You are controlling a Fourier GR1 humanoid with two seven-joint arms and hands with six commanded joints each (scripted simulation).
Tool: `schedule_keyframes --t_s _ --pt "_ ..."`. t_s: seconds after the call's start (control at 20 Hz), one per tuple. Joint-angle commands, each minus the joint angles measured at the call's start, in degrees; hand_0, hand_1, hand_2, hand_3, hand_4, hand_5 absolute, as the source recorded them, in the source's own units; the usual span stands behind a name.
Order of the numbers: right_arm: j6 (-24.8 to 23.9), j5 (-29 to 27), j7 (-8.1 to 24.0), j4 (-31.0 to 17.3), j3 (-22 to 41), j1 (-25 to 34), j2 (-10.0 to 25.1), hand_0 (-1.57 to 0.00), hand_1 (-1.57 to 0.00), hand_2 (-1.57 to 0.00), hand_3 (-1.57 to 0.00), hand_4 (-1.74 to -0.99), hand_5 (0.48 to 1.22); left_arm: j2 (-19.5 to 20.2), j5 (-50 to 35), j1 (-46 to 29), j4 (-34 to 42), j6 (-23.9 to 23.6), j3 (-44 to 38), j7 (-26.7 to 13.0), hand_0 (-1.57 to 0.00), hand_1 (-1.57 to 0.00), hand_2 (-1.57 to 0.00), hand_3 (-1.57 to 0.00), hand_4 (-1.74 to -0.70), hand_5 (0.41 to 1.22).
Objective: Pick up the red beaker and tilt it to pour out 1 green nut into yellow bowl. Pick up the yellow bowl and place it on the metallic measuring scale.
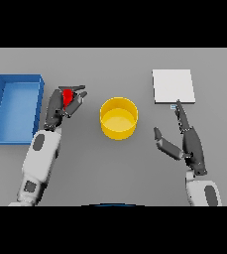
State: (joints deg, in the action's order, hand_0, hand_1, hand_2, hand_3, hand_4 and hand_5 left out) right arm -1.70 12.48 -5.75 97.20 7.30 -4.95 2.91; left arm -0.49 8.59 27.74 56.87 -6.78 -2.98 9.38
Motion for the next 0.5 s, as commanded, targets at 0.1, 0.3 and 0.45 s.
schedule_keyframes --t_s 0.1,0.3,0.45 --pt "-0.2 0.4 -0.1 0.1 0.4 -0.2 -0.2 0.00 0.00 0.00 0.00 -1.258 0.669 0.4 0.3 -0.7 3.5 -1.4 1.6 0.4 -1.53 -1.53 -1.53 -1.53 -1.70 1.098" --pt "-0.8 1.7 -0.5 0.2 0.5 -0.7 0.1 0.00 0.00 0.00 0.00 -1.249 0.679 3.7 4.7 1.1 9.7 -1.4 6.7 -6.3 -1.55 -1.56 -1.56 -1.56 -1.72 1.107" --pt "-1.6 3.4 0.3 0.9 1.3 -0.8 -0.1 0.00 0.00 0.00 0.00 -1.243 0.691 8.4 10.4 3.8 10.7 2.4 12.7 -10.9 -1.56 -1.56 -1.56 -1.56 -1.73 1.121"
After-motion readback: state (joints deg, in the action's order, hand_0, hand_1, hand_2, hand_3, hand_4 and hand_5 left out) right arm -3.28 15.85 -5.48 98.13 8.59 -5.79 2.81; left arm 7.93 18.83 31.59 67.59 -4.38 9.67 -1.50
